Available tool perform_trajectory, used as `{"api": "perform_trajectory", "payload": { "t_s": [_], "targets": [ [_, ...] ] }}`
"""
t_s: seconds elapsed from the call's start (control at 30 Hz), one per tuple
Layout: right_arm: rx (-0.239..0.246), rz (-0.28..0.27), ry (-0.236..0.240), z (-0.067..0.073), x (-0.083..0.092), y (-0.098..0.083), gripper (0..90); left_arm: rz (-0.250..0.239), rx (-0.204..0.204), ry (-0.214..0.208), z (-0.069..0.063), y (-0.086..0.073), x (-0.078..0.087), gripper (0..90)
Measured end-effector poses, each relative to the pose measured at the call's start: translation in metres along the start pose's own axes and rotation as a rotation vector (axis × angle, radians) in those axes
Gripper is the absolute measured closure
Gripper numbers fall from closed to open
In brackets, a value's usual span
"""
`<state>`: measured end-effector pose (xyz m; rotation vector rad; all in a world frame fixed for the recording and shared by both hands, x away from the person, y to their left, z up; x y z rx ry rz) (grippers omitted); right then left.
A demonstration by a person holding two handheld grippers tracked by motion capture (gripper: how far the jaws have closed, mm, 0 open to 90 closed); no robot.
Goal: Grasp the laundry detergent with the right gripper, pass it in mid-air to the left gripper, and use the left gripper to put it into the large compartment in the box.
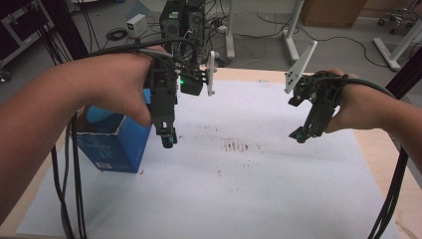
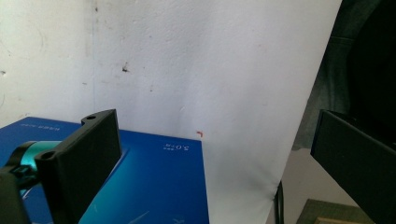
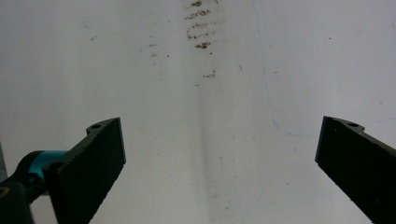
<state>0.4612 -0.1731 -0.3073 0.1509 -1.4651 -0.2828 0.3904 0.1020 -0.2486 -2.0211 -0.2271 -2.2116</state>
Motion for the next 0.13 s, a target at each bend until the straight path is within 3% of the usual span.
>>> {"api": "perform_trajectory", "payload": {
  "t_s": [0.13],
  "targets": [
    [-0.01, -0.005, 0.002, 0.0005, 0.0005, 0.0, 0.7, -0.003, -0.001, -0.001, -0.0006, 0.0004, -0.0003, 1.7]
  ]
}}
Point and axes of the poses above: each handheld gripper's, and its own axes: x roughly backward along the jaws, y roughly out of its top, z roughly to its left, the point moved 1 cm from there along -x, roughly forward along the jaws, and after that the axes turned 8 degrees about y, right-handed, at the moved point
